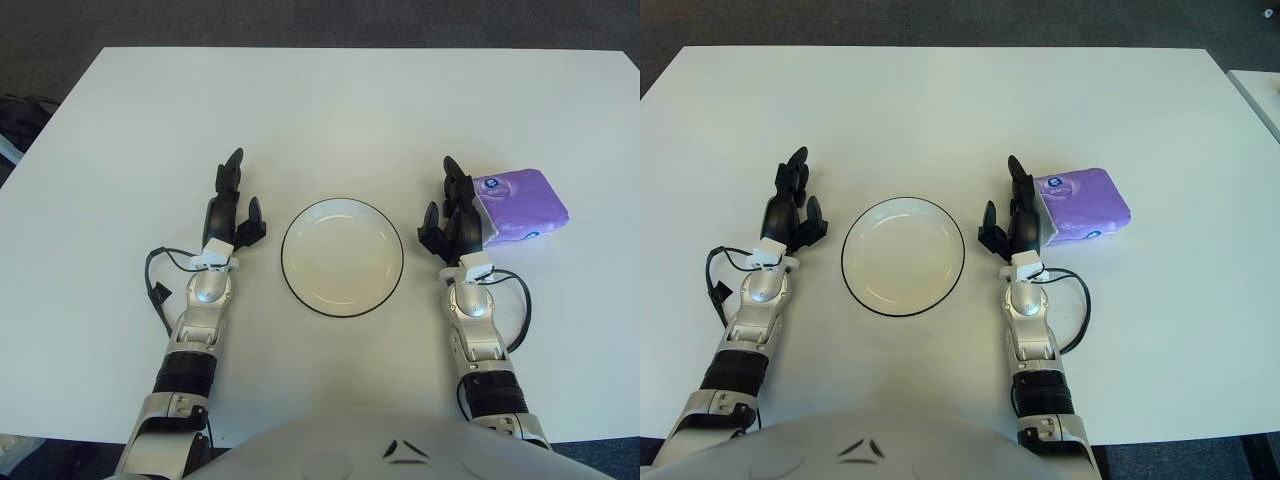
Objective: Put the tissue paper into the plate.
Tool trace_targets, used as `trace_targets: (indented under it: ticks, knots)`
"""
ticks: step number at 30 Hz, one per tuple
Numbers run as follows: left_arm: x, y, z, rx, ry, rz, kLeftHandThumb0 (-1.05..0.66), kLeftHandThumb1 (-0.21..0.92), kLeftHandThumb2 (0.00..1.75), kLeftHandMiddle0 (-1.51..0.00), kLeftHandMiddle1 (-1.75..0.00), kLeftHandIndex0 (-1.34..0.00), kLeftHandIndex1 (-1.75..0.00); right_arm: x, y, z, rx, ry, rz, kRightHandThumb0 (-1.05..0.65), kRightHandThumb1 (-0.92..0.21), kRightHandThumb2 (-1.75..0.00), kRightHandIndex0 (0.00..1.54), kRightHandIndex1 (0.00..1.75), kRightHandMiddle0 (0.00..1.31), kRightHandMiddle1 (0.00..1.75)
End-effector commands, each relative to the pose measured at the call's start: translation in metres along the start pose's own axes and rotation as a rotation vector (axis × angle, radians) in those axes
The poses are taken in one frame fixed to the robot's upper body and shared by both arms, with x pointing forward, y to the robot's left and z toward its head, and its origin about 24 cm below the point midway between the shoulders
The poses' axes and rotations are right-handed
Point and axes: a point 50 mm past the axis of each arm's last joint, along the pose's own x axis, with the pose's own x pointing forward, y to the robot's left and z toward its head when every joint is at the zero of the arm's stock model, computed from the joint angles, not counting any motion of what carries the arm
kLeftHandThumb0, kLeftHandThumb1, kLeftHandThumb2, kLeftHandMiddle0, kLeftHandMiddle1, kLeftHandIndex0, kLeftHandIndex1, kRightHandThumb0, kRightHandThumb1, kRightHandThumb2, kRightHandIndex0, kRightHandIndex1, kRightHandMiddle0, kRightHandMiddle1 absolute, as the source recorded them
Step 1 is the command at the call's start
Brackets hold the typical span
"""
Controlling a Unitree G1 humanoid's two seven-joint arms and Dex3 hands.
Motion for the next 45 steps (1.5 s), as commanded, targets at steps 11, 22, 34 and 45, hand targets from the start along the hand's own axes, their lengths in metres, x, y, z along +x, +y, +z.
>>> trace_targets:
  ticks: [11, 22, 34, 45]
  knots:
    - [-0.0342, -0.0053, -0.0369, 0.000, 0.204, -0.026, -0.80, 0.92, 0.91, -0.22, -0.01, 0.00, -0.41, -0.0194, -0.0024, -0.0249, -0.038, 0.149, -0.003, -0.70, -0.92, -0.89, 0.10, 0.00, 0.00, 0.31]
    - [-0.0349, -0.0056, -0.0370, 0.002, 0.210, -0.025, -0.80, 0.92, 0.90, -0.21, -0.01, 0.00, -0.42, -0.0198, -0.0019, -0.0253, -0.032, 0.155, 0.001, -0.69, -0.92, -0.89, 0.11, 0.00, 0.00, 0.32]
    - [-0.0346, -0.0071, -0.0366, 0.003, 0.208, -0.026, -0.80, 0.92, 0.91, -0.21, 0.00, 0.00, -0.43, -0.0199, -0.0021, -0.0243, -0.022, 0.150, 0.007, -0.69, -0.92, -0.90, 0.12, 0.01, 0.00, 0.32]
    - [-0.0341, -0.0090, -0.0362, -0.003, 0.208, -0.029, -0.80, 0.92, 0.91, -0.21, 0.00, 0.00, -0.43, -0.0199, -0.0037, -0.0205, -0.029, 0.124, 0.012, -0.69, -0.92, -0.88, 0.10, 0.00, 0.00, 0.33]
